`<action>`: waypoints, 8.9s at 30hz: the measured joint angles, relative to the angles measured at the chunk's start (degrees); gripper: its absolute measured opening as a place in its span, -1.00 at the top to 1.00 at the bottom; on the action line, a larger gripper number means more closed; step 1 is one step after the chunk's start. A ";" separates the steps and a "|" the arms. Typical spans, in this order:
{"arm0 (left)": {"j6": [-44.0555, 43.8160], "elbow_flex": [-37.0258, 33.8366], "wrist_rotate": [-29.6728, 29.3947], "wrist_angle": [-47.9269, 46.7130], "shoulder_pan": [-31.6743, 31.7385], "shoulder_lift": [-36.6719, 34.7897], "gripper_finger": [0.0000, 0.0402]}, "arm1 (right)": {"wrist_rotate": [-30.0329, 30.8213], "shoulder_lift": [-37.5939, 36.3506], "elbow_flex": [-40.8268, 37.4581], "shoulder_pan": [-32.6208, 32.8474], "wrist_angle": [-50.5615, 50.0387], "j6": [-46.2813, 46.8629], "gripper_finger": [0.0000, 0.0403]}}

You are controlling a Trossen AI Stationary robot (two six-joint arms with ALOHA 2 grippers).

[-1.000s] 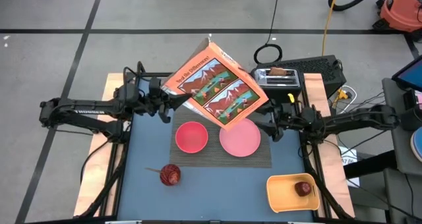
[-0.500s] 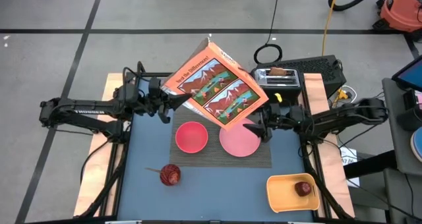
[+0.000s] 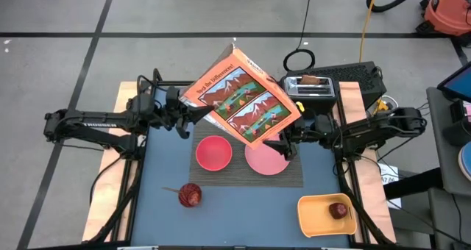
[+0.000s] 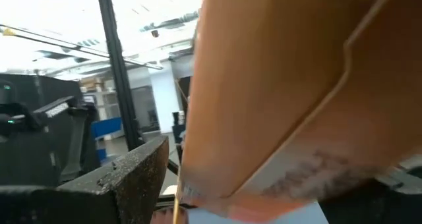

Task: Arrange a breakfast setting
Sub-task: Pour the cereal into the red bowl

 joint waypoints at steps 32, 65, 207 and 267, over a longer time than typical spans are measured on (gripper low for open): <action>3.74 0.07 -0.06 -3.32 0.04 -0.11 0.81 | 0.32 1.63 2.18 -0.02 -1.03 -0.03 -0.04; 14.56 -0.09 0.01 -49.76 1.73 -13.16 0.22 | -0.19 -21.12 2.16 -0.02 -45.75 -4.75 -0.03; 10.10 -0.02 -0.43 -62.47 1.62 -13.46 0.22 | -3.20 -13.06 32.85 -0.15 -104.77 -18.46 -0.03; 10.60 -0.02 -0.41 -62.65 1.62 -13.46 0.22 | -3.02 -12.70 32.91 -0.02 -107.10 -19.07 -0.03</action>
